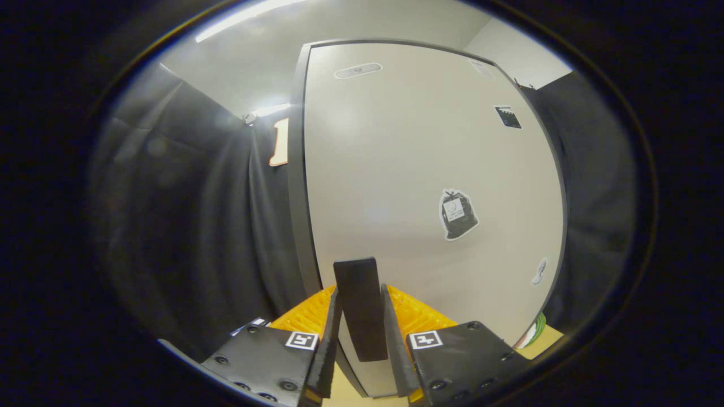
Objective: Open the shoe cabinet door, grab the shoes and put them into the shoe cabinet, then close the shoe cabinet door.
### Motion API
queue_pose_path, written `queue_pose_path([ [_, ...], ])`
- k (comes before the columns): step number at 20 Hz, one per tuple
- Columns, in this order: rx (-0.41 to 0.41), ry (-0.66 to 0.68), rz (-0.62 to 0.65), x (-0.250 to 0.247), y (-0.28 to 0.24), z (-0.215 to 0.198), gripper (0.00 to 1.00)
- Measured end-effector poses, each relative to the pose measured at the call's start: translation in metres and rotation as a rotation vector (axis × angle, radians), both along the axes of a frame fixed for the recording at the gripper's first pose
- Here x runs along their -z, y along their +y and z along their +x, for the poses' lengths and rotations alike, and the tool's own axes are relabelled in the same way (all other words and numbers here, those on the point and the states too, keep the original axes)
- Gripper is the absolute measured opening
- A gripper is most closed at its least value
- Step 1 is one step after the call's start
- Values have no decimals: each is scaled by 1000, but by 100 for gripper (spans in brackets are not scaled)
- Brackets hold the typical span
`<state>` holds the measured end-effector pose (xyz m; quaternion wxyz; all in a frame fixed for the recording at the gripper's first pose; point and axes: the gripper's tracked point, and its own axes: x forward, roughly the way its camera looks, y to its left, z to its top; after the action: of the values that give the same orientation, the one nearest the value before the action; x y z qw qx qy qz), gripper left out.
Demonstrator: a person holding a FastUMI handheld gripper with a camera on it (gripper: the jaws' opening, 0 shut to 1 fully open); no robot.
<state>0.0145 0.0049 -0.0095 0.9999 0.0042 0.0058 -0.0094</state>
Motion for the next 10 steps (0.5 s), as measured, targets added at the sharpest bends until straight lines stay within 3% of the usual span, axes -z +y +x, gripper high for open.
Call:
queue_pose_path([
  [10,7,28,-8,10,-1,4,8],
])
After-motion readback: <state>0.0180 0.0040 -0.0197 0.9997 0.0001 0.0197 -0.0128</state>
